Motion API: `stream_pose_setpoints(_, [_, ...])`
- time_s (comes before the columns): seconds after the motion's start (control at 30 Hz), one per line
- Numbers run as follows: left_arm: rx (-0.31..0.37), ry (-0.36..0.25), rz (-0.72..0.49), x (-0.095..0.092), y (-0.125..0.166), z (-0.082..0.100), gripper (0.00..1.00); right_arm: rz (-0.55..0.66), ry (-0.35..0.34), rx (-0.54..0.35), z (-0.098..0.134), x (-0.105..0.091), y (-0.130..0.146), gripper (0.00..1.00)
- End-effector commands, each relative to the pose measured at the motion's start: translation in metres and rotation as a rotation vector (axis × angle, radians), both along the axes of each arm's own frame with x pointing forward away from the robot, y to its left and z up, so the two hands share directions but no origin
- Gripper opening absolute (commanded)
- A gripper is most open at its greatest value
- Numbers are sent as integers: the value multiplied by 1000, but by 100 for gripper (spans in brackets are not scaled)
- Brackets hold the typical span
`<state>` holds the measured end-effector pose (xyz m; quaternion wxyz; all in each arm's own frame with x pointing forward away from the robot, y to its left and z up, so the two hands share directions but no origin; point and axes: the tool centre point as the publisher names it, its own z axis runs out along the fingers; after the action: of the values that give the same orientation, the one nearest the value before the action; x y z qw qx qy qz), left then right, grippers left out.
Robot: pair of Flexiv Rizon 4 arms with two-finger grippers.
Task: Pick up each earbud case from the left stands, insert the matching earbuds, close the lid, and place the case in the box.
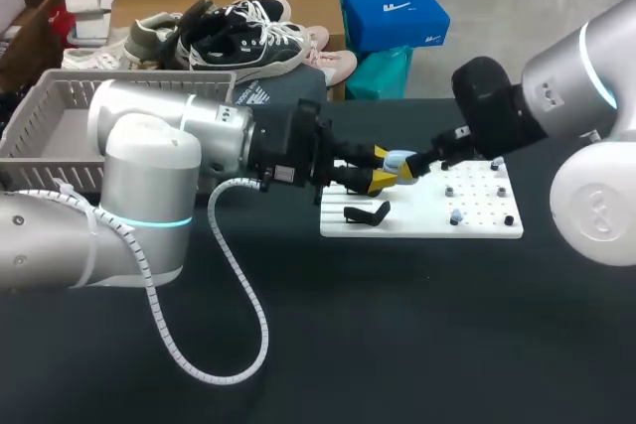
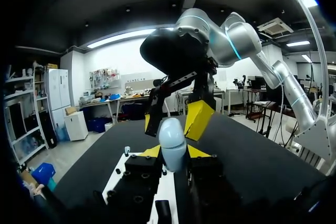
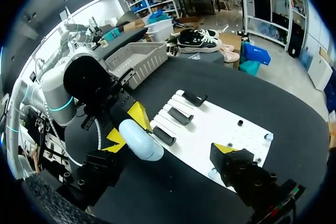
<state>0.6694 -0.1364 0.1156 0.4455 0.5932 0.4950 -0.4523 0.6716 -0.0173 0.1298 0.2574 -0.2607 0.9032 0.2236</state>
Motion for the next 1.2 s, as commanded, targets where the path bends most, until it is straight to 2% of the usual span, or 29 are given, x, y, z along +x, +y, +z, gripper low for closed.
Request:
stream_pose_setpoints(0.03, [-2,-1,-3,1,-1,-1,0,-9,-1,-4,6,-3,1,100])
stream_pose_setpoints(0.4, [-2,-1,-3,1,-1,-1,0,-22,-49,-12,29,10,-5,100])
stream_pose_setpoints(0.5, [-2,-1,-3,1,-1,-1,0,-14,-56,1,34,7,-4,100])
stream_pose_setpoints(0.83, [-2,-1,-3,1,-1,-1,0,6,-20,7,23,-20,-2,100])
stream_pose_setpoints(1.2, [-2,-1,-3,1,-1,-1,0,-7,7,-29,3,-10,-4,100])
